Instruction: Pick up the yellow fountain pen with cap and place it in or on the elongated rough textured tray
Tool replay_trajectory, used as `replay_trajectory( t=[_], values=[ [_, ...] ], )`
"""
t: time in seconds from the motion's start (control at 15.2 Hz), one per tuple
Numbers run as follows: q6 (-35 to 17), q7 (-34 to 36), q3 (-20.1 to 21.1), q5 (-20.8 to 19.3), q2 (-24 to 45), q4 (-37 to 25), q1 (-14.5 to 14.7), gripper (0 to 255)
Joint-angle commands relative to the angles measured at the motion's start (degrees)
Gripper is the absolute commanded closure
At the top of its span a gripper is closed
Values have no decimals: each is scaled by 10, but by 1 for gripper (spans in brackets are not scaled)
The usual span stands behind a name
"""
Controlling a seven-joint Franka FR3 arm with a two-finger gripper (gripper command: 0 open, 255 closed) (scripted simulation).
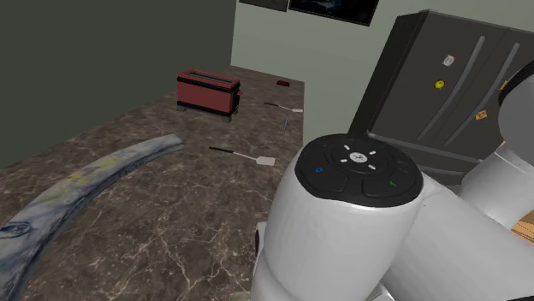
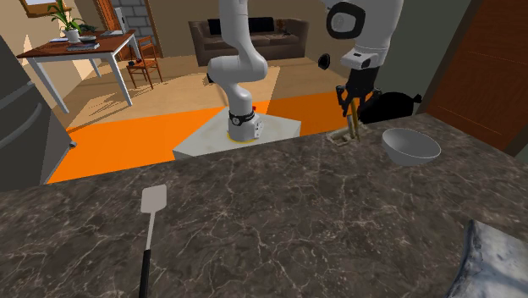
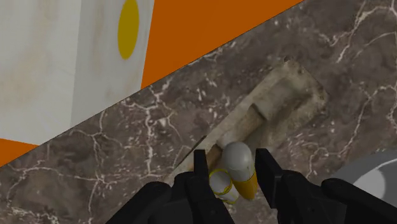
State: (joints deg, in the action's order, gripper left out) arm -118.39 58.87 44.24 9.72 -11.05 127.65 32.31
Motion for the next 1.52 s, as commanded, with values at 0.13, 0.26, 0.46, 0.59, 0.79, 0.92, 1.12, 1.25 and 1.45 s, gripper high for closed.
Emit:
replay_trajectory(
  t=[0.13, 0.26, 0.46, 0.59, 0.79, 0.92, 1.12, 1.25, 1.45],
  values=[
    [-34, 7, 7, -9, 17, 20, -2, 255],
    [-50, 11, 11, -15, 26, 28, -3, 255],
    [-66, 17, 14, -22, 37, 37, -4, 255],
    [-66, 17, 14, -22, 37, 37, -4, 255],
    [-66, 17, 14, -22, 37, 37, -4, 255],
    [-66, 17, 14, -22, 37, 37, -4, 255],
    [-66, 17, 14, -22, 37, 37, -4, 0],
    [-66, 17, 14, -22, 37, 37, -4, 0],
    [-25, 5, 6, -7, 13, 14, -3, 0]
  ],
)
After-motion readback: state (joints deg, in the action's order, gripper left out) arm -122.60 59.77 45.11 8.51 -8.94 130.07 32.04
